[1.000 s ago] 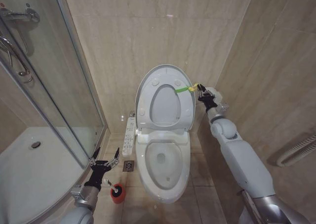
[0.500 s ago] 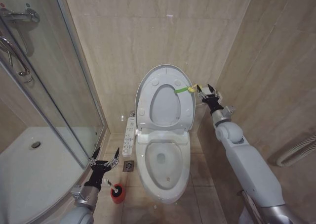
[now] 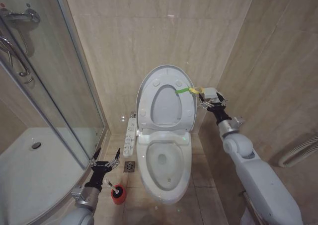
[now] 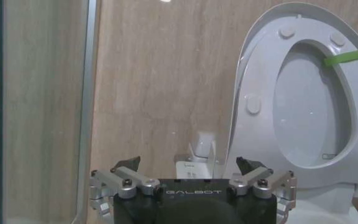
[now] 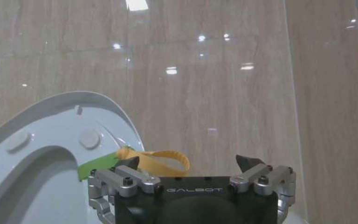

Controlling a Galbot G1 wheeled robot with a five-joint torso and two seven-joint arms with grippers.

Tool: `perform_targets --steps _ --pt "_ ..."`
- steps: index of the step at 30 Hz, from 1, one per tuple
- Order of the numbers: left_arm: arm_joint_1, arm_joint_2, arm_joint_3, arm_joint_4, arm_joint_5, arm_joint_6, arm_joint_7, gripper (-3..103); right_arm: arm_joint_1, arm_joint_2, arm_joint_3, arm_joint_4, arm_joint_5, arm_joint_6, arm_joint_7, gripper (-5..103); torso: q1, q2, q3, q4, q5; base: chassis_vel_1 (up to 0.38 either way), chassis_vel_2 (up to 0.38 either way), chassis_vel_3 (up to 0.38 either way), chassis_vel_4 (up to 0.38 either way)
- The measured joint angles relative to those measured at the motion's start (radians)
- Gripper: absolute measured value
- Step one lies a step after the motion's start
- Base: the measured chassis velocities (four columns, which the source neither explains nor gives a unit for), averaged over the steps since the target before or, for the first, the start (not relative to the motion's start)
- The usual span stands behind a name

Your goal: Open the toilet lid, clean the toilet bowl with a toilet brush, close the toilet lid, and flush.

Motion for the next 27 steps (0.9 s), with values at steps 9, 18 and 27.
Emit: perform_targets --steps 9,18,27 --pt "0.000 0.000 0.000 0.000 0.000 0.000 0.000 100 -0.149 0.007 0.054 0.148 -0.024 -0.001 0.040 100 0.000 0.000 0.000 -0.0001 0.0000 0.000 0.000 0.000 0.000" --pt "0.000 0.000 0.000 0.000 0.000 0.000 0.000 100 -0.284 0.066 0.060 0.268 -0.135 -0.027 0.100 100 0.000 0.000 0.000 -0.0001 -0.0003 0.000 0.000 0.000 0.000" --pt "0.000 0.000 0.000 0.000 0.000 0.000 0.000 100 -0.380 0.103 0.061 0.289 -0.216 -0.022 0.113 100 0.000 0.000 0.000 -0.0001 -0.0002 0.000 0.000 0.000 0.000"
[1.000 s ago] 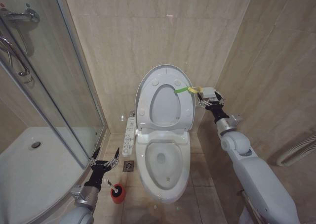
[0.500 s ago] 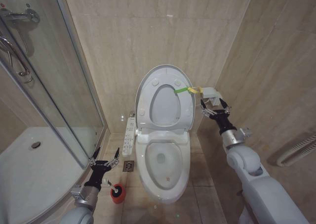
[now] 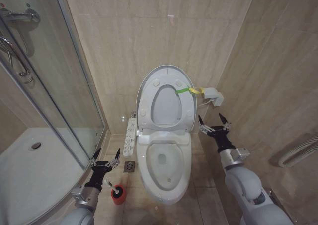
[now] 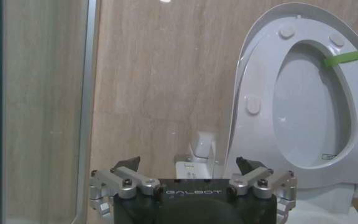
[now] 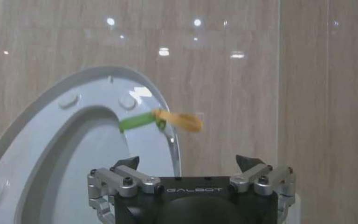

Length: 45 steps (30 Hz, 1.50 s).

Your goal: Open the toilet lid, clean the toilet bowl with a toilet brush, close the toilet lid, and flush.

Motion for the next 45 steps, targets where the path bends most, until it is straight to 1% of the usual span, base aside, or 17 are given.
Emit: perform_targets --steps 6,10,23,32,36,45 --pt "0.000 0.000 0.000 0.000 0.000 0.000 0.000 100 -0.080 0.028 0.019 0.003 -0.053 0.016 0.012 100 0.000 0.000 0.000 -0.0001 0.0002 0.000 0.000 0.000 0.000" --pt "0.000 0.000 0.000 0.000 0.000 0.000 0.000 100 -0.115 0.042 0.038 0.010 -0.068 0.017 0.026 100 0.000 0.000 0.000 0.0000 0.0001 0.000 0.000 0.000 0.000" --pt "0.000 0.000 0.000 0.000 0.000 0.000 0.000 100 -0.193 0.087 0.087 0.071 -0.075 0.015 0.039 100 0.000 0.000 0.000 0.0001 0.0001 0.000 0.000 0.000 0.000" --pt "0.000 0.000 0.000 0.000 0.000 0.000 0.000 100 -0.293 0.118 0.104 0.151 -0.074 0.012 0.034 100 0.000 0.000 0.000 0.0000 -0.0001 0.000 0.000 0.000 0.000" --pt "0.000 0.000 0.000 0.000 0.000 0.000 0.000 100 -0.348 0.141 0.102 0.159 -0.091 0.036 0.019 100 0.000 0.000 0.000 -0.0001 0.0000 0.000 0.000 0.000 0.000" --pt "0.000 0.000 0.000 0.000 0.000 0.000 0.000 100 -0.393 0.141 0.115 0.162 -0.098 0.057 0.009 100 0.000 0.000 0.000 0.0000 0.0000 0.000 0.000 0.000 0.000"
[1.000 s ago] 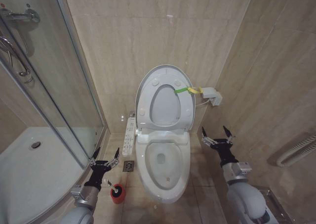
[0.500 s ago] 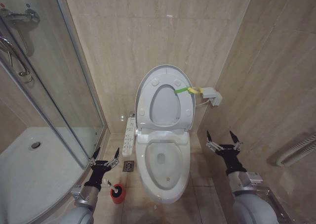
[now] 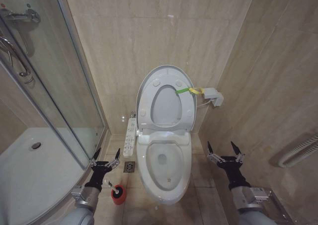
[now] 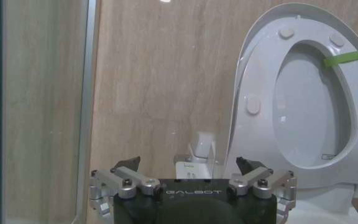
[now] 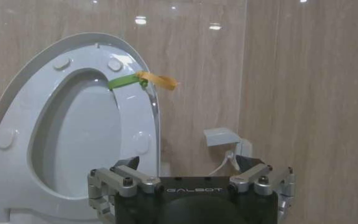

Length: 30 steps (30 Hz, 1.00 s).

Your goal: Open the toilet lid, clean the toilet bowl with a toilet brush, close the toilet lid, and flush.

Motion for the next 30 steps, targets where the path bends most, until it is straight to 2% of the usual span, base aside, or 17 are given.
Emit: perform_targets --steps 8,13,18,30 --pt "0.000 0.000 0.000 0.000 0.000 0.000 0.000 100 -0.051 0.010 0.026 0.025 0.013 0.012 -0.015 100 0.000 0.000 0.000 0.0002 0.0001 0.000 0.000 0.000 0.000" --pt "0.000 0.000 0.000 0.000 0.000 0.000 0.000 100 -0.109 0.018 0.078 0.040 0.042 0.033 -0.099 100 0.000 0.000 0.000 0.0000 0.0001 0.000 0.000 0.000 0.000" --pt "0.000 0.000 0.000 0.000 0.000 0.000 0.000 100 -0.132 0.030 0.109 0.061 0.070 0.035 -0.142 100 0.000 0.000 0.000 0.0001 0.0000 0.000 0.000 0.000 0.000" --pt "0.000 0.000 0.000 0.000 0.000 0.000 0.000 100 -0.135 0.100 0.052 0.021 0.030 0.074 -0.149 100 0.000 0.000 0.000 0.0001 0.0001 0.000 0.000 0.000 0.000"
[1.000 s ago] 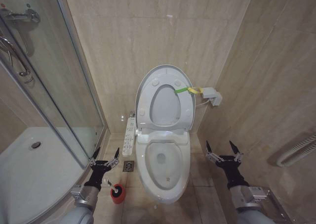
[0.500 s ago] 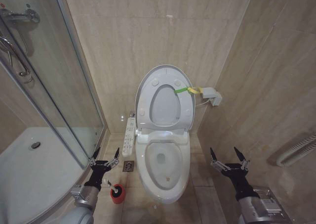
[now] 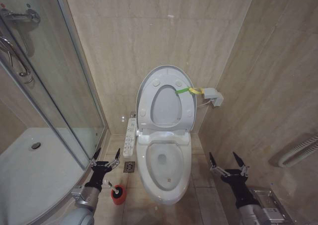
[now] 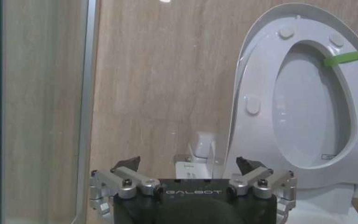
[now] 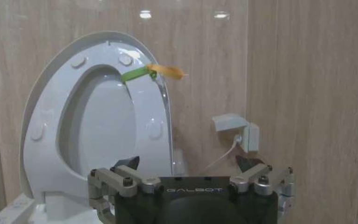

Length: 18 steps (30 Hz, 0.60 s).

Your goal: Open the toilet lid, clean the toilet bowl with a toilet brush, close the toilet lid, and flush.

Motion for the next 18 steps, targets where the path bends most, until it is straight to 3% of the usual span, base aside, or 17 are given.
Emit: perform_targets --steps 18 --pt "0.000 0.000 0.000 0.000 0.000 0.000 0.000 100 0.011 0.006 0.002 -0.023 -0.002 -0.015 0.014 100 0.000 0.000 0.000 0.0000 -0.0001 0.000 0.000 0.000 0.000"
